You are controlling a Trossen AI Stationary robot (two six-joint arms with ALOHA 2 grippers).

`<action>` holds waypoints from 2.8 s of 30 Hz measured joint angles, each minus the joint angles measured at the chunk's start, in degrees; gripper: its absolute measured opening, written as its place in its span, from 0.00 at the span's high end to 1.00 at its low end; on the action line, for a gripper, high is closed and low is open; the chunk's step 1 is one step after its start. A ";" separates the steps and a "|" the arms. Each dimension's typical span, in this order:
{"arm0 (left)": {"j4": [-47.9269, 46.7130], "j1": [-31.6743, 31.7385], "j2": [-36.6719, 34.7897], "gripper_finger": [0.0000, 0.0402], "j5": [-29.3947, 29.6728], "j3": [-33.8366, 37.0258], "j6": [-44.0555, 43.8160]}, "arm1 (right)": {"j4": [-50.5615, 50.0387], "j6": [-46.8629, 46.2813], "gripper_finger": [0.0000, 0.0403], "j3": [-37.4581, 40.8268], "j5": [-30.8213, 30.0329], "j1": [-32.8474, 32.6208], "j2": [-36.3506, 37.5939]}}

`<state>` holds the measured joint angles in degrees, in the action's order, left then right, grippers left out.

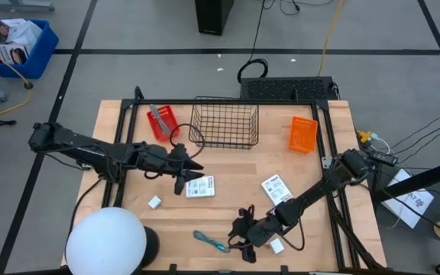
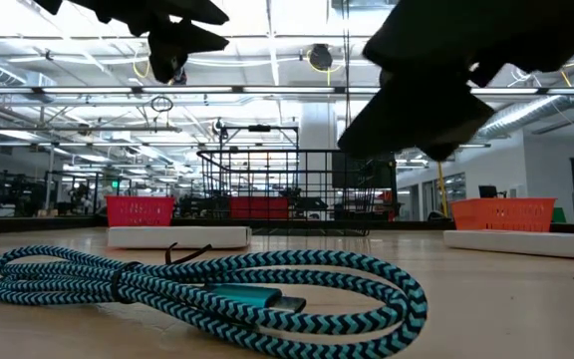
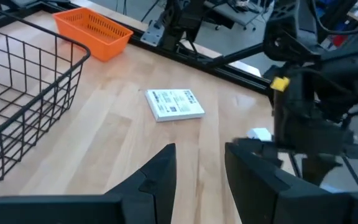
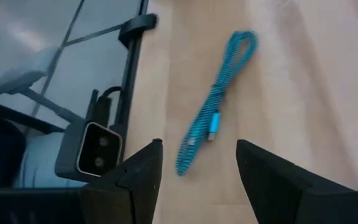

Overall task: Pick and place items into bin
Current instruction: Put the black and blue charger cable into the red bin

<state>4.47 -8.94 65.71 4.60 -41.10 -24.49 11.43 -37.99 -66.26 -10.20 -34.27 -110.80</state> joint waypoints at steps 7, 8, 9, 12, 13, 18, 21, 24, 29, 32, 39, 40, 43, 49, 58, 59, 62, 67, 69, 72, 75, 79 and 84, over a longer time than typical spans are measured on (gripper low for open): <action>0.61 -0.21 0.74 0.65 0.04 0.00 -0.23 | -7.01 -1.91 0.51 -7.14 2.82 0.06 -5.72; 0.60 -0.20 0.75 0.65 0.04 0.00 -0.24 | -7.43 -1.93 0.51 -7.69 2.83 0.06 -6.30; 0.57 -0.21 0.77 0.65 0.04 0.00 -0.18 | -7.32 -2.17 0.51 -8.23 2.90 0.06 -6.99; 0.59 -0.23 0.72 0.65 0.04 0.00 -0.06 | -7.60 -2.61 0.51 -8.88 3.00 0.03 -8.52; 0.59 -0.23 0.72 0.65 0.04 0.00 -0.05 | -7.39 -2.91 0.51 -9.06 3.07 0.03 -9.05; 0.69 -0.23 0.72 0.65 0.04 0.00 0.14 | -6.97 -3.87 0.51 -9.12 4.23 0.03 -10.17; 1.42 -0.23 0.72 0.65 0.07 0.00 0.23 | -7.21 -4.57 0.53 -9.12 3.90 0.03 -10.15; 1.60 -0.23 0.72 0.65 0.05 0.00 0.46 | -7.64 -4.53 0.61 -9.12 3.89 0.07 -10.19; 1.35 -0.23 0.72 0.65 0.04 0.00 0.94 | -8.37 -1.88 0.83 -9.12 3.54 0.10 -10.23; 1.39 -0.23 0.72 0.65 0.07 0.00 1.56 | -8.24 -0.36 0.96 -9.09 3.65 0.17 -10.32; 1.48 -0.19 0.72 0.65 2.42 0.00 2.50 | -8.73 1.28 0.99 -9.01 0.35 0.66 -9.67; 1.23 -0.18 0.70 0.65 2.57 0.00 2.69 | -9.22 1.56 0.99 -9.01 -1.64 0.70 -9.24; 0.77 -0.03 0.72 0.65 2.60 0.02 3.19 | -11.52 3.53 0.99 -9.01 -6.18 0.87 -7.22; 0.90 -0.05 0.71 0.65 2.58 0.02 2.57 | -17.69 5.82 0.99 -8.99 -13.99 0.71 -1.62; 3.95 -0.05 0.70 0.62 2.51 0.00 -2.77 | -31.58 4.40 1.00 -9.01 -27.21 0.82 6.07; 4.14 -0.05 0.71 0.60 2.30 0.02 -2.66 | -32.93 3.97 1.00 -9.01 -28.13 0.91 6.53; 5.00 -0.05 0.72 0.53 1.44 0.02 -2.73 | -36.54 2.45 1.00 -8.95 -31.08 0.91 8.00; 5.09 -0.21 0.71 0.39 1.38 0.01 -3.20 | -37.09 2.75 1.00 -8.94 -34.97 1.02 9.55; 4.81 -0.21 0.70 0.35 1.11 0.02 -4.27 | -37.47 2.84 1.00 -8.94 -35.88 1.34 10.23; 4.67 -0.21 0.71 0.32 0.10 0.01 -4.22 | -37.80 4.08 1.00 -8.94 -36.80 2.09 10.90; 4.54 -0.21 0.71 0.30 -0.09 0.02 -4.33 | -37.73 4.97 1.00 -8.94 -38.19 3.06 11.70; 4.28 -0.21 0.70 0.31 -0.15 0.02 -4.28 | -37.55 6.34 1.00 -8.94 -38.73 4.68 12.36; 4.25 -0.62 0.70 0.34 -0.14 0.02 -2.77 | -35.85 9.46 1.00 -8.96 -39.56 6.71 12.64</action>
<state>8.72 -9.56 66.41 4.46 -41.08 -27.27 -24.43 -28.54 -75.22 -49.75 -27.56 -98.16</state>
